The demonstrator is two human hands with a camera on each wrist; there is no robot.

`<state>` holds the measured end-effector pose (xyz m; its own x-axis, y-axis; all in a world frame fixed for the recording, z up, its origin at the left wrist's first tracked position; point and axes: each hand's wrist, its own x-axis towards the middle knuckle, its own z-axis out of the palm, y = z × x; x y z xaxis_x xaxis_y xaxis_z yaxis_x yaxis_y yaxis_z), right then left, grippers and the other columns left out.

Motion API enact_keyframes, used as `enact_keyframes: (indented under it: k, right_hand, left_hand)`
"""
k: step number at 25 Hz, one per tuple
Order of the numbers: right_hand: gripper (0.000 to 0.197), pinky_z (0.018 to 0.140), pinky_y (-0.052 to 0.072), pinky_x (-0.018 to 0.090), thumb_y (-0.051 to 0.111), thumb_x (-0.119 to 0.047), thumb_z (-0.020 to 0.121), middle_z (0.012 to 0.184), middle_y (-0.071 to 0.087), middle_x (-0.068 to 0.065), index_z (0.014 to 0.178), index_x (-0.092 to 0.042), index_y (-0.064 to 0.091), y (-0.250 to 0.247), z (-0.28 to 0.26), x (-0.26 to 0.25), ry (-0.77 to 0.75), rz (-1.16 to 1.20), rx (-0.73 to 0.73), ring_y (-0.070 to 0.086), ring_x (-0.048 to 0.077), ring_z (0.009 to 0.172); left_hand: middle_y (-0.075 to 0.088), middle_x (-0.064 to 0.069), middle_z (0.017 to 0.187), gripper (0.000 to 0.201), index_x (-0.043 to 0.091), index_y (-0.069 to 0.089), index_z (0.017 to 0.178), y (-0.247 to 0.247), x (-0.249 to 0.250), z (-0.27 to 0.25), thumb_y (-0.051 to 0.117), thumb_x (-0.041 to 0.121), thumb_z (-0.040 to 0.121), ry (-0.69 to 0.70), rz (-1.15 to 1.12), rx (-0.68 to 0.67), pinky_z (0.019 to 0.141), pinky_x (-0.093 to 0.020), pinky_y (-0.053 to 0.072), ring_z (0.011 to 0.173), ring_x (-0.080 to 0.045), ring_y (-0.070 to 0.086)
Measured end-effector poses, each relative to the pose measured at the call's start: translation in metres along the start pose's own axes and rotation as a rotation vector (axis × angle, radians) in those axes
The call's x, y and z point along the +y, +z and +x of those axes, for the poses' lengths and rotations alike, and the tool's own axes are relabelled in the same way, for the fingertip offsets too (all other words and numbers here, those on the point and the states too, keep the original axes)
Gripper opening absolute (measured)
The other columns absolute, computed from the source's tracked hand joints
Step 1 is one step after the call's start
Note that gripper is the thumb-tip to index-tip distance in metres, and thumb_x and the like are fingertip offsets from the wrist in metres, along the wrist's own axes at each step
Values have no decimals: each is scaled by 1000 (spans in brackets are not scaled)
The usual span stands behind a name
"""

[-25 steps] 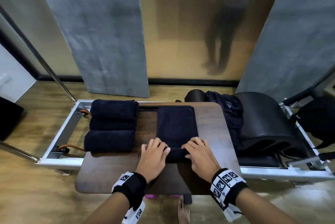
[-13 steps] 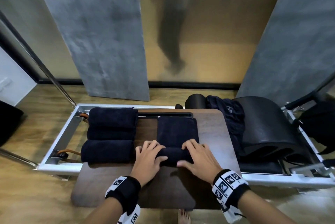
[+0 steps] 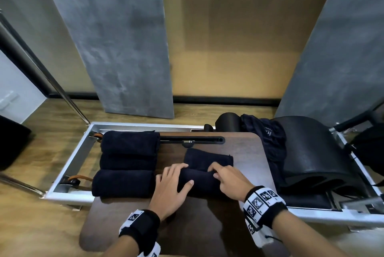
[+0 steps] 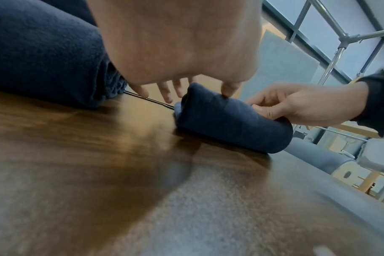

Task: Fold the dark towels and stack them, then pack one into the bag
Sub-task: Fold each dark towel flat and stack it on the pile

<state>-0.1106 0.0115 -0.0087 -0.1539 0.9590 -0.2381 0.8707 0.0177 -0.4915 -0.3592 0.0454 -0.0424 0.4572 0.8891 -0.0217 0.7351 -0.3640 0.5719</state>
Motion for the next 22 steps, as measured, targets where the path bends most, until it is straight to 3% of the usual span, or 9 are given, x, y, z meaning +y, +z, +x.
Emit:
enact_keyframes:
  k: [2, 4, 7, 9, 12, 15, 17, 19, 22]
  right_hand:
    - [15, 78, 52, 45, 45, -20, 106, 90, 63, -2, 116, -32, 45, -1, 5, 4, -6, 111, 54, 60, 18, 80]
    - [10, 85, 53, 40, 51, -39, 105, 101, 57, -11, 110, -31, 53, -2, 8, 11, -34, 179, 144, 59, 10, 89]
    - [54, 96, 47, 23, 70, -65, 86, 122, 47, -19, 129, -35, 61, -4, 7, 23, -28, 219, 112, 49, -2, 111]
    - [66, 102, 48, 28, 79, -55, 81, 127, 48, -20, 140, -38, 54, -7, 6, 30, -5, 298, 84, 49, -2, 116]
    - [52, 103, 50, 35, 83, -34, 83, 121, 57, -16, 130, -35, 61, -10, 14, 42, 68, 517, 219, 56, 0, 113]
    - [41, 101, 49, 33, 81, -36, 87, 118, 59, -11, 123, -25, 66, -11, 26, 48, 188, 536, 369, 58, 8, 114]
    - [51, 99, 48, 31, 75, -49, 89, 120, 55, -9, 130, -22, 64, -9, 33, 48, 301, 511, 409, 58, 14, 117]
    - [69, 95, 49, 35, 65, -70, 86, 125, 52, -5, 135, -20, 61, -9, 38, 48, 445, 444, 381, 58, 20, 118]
    - [81, 85, 48, 36, 52, -85, 79, 119, 55, -1, 123, -19, 64, -8, 43, 49, 570, 377, 347, 60, 25, 112]
  left_hand:
    - [43, 27, 140, 40, 42, 42, 142, 1, 2, 7, 47, 55, 105, -44, -64, -2, 112, -36, 30, 133, 0, 38]
    - [47, 25, 138, 36, 40, 44, 139, 3, 6, 17, 45, 56, 106, -114, -106, 24, 114, -38, 29, 132, -1, 40]
    - [53, 19, 124, 35, 42, 47, 128, 6, 12, 36, 43, 65, 103, -252, -152, 58, 111, -42, 34, 122, -8, 47]
    - [54, 17, 110, 39, 41, 48, 117, 7, 16, 48, 42, 75, 98, -348, -200, 78, 106, -45, 39, 111, -14, 51]
    - [62, 12, 101, 54, 34, 50, 105, 6, 23, 67, 39, 85, 91, -449, -222, 118, 99, -47, 46, 101, -20, 60]
    - [62, 1, 115, 74, 25, 60, 116, 8, 31, 82, 28, 87, 91, -530, -294, 144, 102, -46, 49, 112, -24, 61]
    - [58, -3, 126, 85, 22, 65, 128, 11, 33, 87, 21, 86, 93, -554, -288, 111, 107, -47, 45, 122, -27, 57]
    - [58, -5, 130, 83, 22, 66, 134, 16, 33, 93, 24, 83, 95, -566, -313, 97, 108, -45, 44, 125, -28, 56]
    - [59, -10, 135, 77, 12, 64, 136, 17, 34, 106, 40, 75, 99, -639, -442, 98, 110, -44, 43, 127, -30, 57]
